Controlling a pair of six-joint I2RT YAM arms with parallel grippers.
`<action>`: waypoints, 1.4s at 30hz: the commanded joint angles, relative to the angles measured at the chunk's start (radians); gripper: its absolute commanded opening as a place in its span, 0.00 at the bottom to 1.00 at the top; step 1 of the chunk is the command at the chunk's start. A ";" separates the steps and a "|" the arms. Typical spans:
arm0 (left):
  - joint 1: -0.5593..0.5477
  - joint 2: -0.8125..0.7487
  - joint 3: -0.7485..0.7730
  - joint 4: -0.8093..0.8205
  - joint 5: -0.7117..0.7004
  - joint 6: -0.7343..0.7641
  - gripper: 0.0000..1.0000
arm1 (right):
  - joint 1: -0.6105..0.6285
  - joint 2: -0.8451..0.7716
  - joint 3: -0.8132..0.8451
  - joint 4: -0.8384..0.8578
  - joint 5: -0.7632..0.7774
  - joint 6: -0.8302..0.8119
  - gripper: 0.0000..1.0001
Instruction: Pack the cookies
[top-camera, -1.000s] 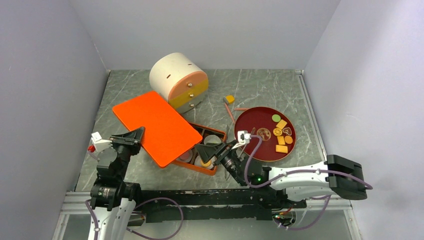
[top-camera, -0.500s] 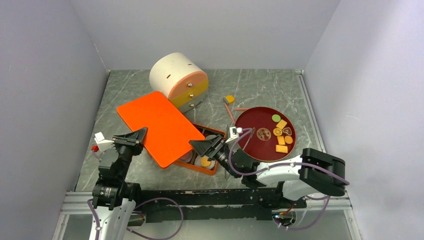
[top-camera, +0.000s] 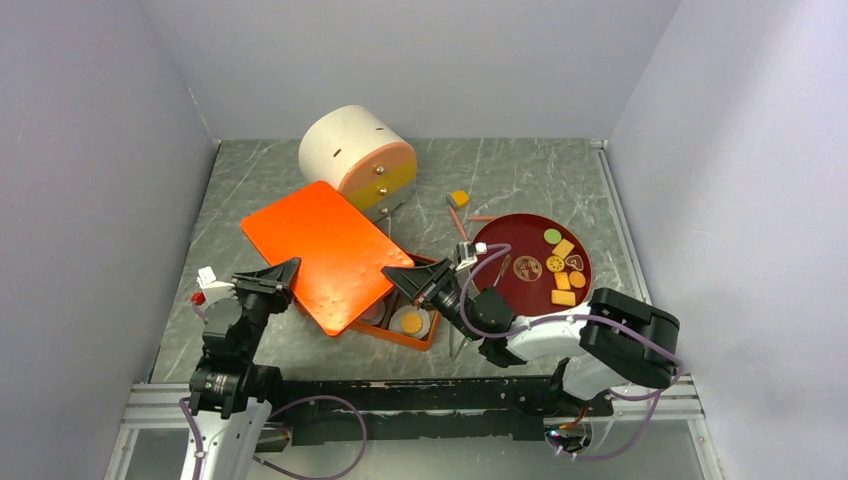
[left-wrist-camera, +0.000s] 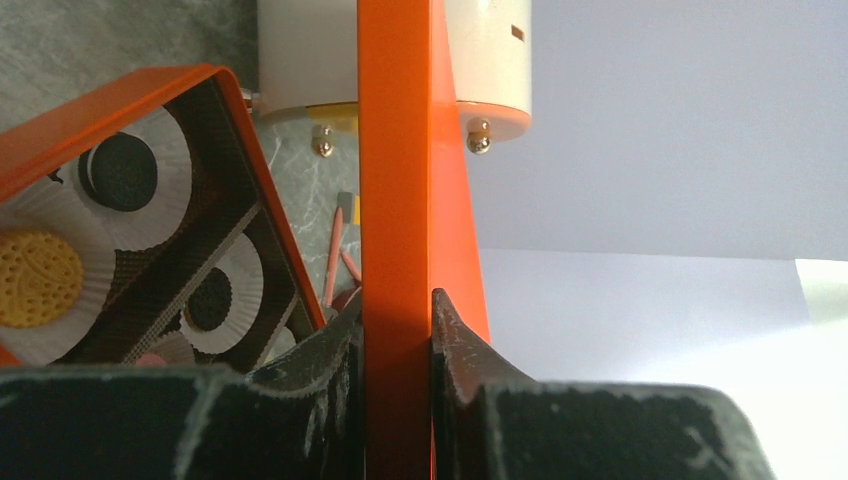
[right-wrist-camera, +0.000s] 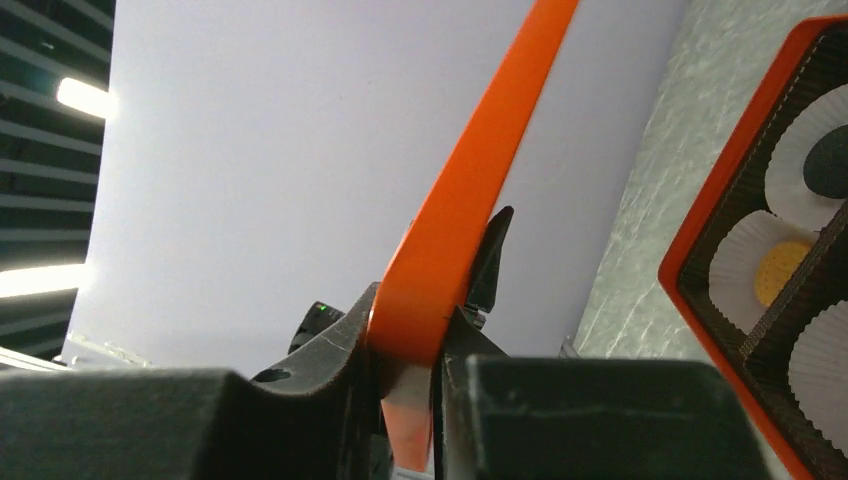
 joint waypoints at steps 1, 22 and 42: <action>-0.002 -0.018 -0.003 -0.044 0.002 0.086 0.33 | -0.052 -0.013 -0.030 0.113 -0.042 0.000 0.12; -0.002 0.192 0.154 -0.221 -0.214 0.557 0.92 | -0.336 -0.017 0.038 -0.080 -0.381 0.089 0.00; 0.008 0.928 0.420 -0.007 -0.016 1.027 0.93 | -0.540 -0.005 -0.028 -0.217 -0.610 0.074 0.04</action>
